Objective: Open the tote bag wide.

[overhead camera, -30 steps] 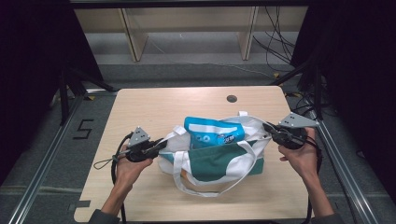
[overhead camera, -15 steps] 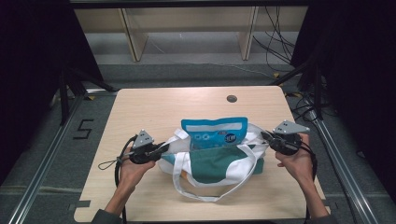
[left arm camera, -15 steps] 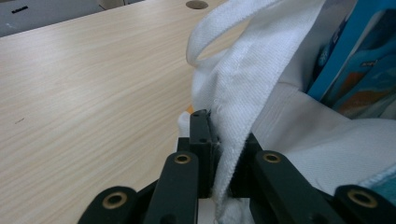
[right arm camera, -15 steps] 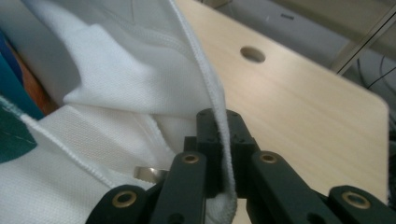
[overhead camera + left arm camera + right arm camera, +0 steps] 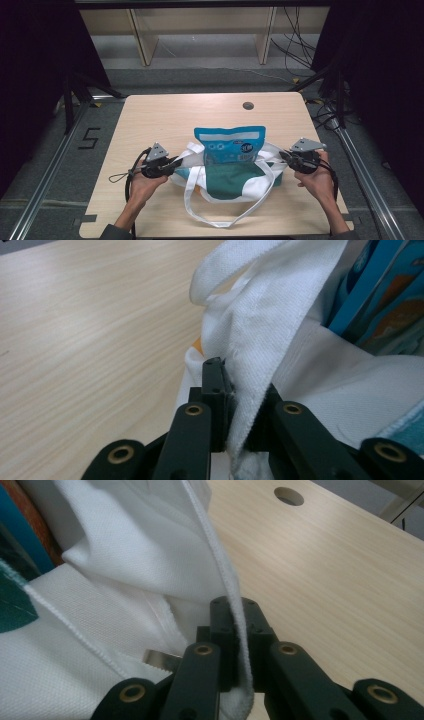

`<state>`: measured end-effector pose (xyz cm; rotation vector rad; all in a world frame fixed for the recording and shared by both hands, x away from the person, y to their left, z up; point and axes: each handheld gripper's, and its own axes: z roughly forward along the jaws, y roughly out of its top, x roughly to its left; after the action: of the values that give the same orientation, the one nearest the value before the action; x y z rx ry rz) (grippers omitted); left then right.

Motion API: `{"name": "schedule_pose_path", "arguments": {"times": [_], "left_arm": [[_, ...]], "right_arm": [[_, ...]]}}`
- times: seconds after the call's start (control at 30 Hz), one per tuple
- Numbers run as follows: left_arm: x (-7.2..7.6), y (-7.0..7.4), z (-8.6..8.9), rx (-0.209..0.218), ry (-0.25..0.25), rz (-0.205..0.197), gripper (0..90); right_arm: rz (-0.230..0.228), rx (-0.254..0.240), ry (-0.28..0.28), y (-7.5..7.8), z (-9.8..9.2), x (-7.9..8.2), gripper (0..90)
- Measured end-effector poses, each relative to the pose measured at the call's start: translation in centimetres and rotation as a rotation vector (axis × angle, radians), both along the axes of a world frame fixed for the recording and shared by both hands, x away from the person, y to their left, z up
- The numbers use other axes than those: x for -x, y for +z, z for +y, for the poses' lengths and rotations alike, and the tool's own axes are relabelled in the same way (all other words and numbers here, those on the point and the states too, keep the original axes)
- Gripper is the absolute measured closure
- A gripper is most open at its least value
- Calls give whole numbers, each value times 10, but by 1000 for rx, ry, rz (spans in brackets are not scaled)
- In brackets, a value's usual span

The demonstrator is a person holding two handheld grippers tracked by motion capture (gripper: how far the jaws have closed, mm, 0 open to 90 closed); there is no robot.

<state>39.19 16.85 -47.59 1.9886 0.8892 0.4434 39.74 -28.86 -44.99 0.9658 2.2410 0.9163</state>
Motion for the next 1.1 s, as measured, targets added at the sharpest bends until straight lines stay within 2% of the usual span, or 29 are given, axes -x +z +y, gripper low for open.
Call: {"name": "schedule_pose_path", "arguments": {"times": [0.03, 0.07, 0.1, 0.13, 0.17, 0.2, 0.33, 0.37, 0.4, 0.43, 0.47, 0.5, 0.53, 0.57, 0.6, 0.7, 0.73, 0.77, 0.8, 0.83, 0.87, 0.9, 0.93, 0.97, 1.0, 1.03, 1.07, 1.1], "left_arm": [[0, -2, 0, -2, 0, -2, 823], [0, -5, -1, -26, 1, 7, 822], [-2, -6, 0, -61, -17, 1, 820], [-1, -10, -2, -64, -6, 17, 818], [-1, -12, -3, -89, -12, 21, 817], [-3, -14, -2, -112, -34, 7, 817], [-5, -22, -4, -75, -13, 49, 816], [-5, -24, -5, -79, -9, 45, 816], [-6, -25, -4, -93, -27, 34, 816], [-5, -28, -4, -86, -23, 44, 816], [-6, -29, -4, -101, -25, 41, 816], [-6, -31, -4, -108, -28, 50, 817], [-6, -34, -6, -83, -12, 57, 818], [-7, -36, -6, -78, -15, 58, 820], [-6, -37, -6, -54, 5, 78, 820], [-7, -36, -3, -24, 8, 100, 811], [-7, -34, -1, -18, 11, 101, 786], [-7, -30, 0, -15, 29, 112, 728], [-7, -25, 2, -44, 49, 105, 650], [-6, -19, 4, -60, 59, 122, 579], [-5, -14, 4, -51, 54, 117, 525], [-3, -9, 4, -51, 50, 115, 479], [-2, -1, 3, -24, 40, 100, 447], [-1, 6, 2, -27, 41, 80, 403], [0, 13, -1, -17, 49, 67, 378], [2, 19, -3, -9, 28, 59, 368], [3, 25, -6, -4, 5, 37, 369], [5, 30, -11, -6, -10, 20, 369]], "right_arm": [[7, 3, -2, -2, 1, 0, 868], [9, 18, 4, -4, 1, 0, 868], [40, 26, 3, -7, 3, 1, 867], [43, 25, -2, -9, 4, 0, 868], [44, 38, 13, -12, 3, -2, 868], [55, 33, 19, -15, 4, -3, 868], [106, 34, 11, -24, 3, -4, 867], [117, 28, 12, -26, 2, -5, 867], [130, 20, 9, -29, 2, -5, 869], [138, 23, 11, -33, 2, -6, 869], [155, 23, 7, -38, 4, -5, 871], [153, 31, 12, -41, 4, -5, 874], [153, 21, 6, -44, 5, -4, 874], [144, 35, 10, -44, 4, -4, 874], [145, 28, 7, -44, 5, -4, 874], [148, 14, -2, -44, 4, -4, 867], [146, 4, -14, -44, 4, -3, 847], [140, 9, -26, -42, 3, -2, 787], [120, 26, -40, -39, 3, -3, 694], [114, 29, -71, -36, 2, -3, 609], [123, -3, -108, -32, 1, -4, 568], [115, -25, -101, -26, -4, -5, 551], [114, -69, -106, -21, -5, -4, 535], [86, -116, -85, -12, -8, -3, 522], [77, -143, -83, -4, -9, 0, 497], [48, -143, -77, 4, -10, 2, 477], [40, -173, -72, 12, -10, 7, 462], [60, -229, -66, 20, -8, 13, 467]]}}
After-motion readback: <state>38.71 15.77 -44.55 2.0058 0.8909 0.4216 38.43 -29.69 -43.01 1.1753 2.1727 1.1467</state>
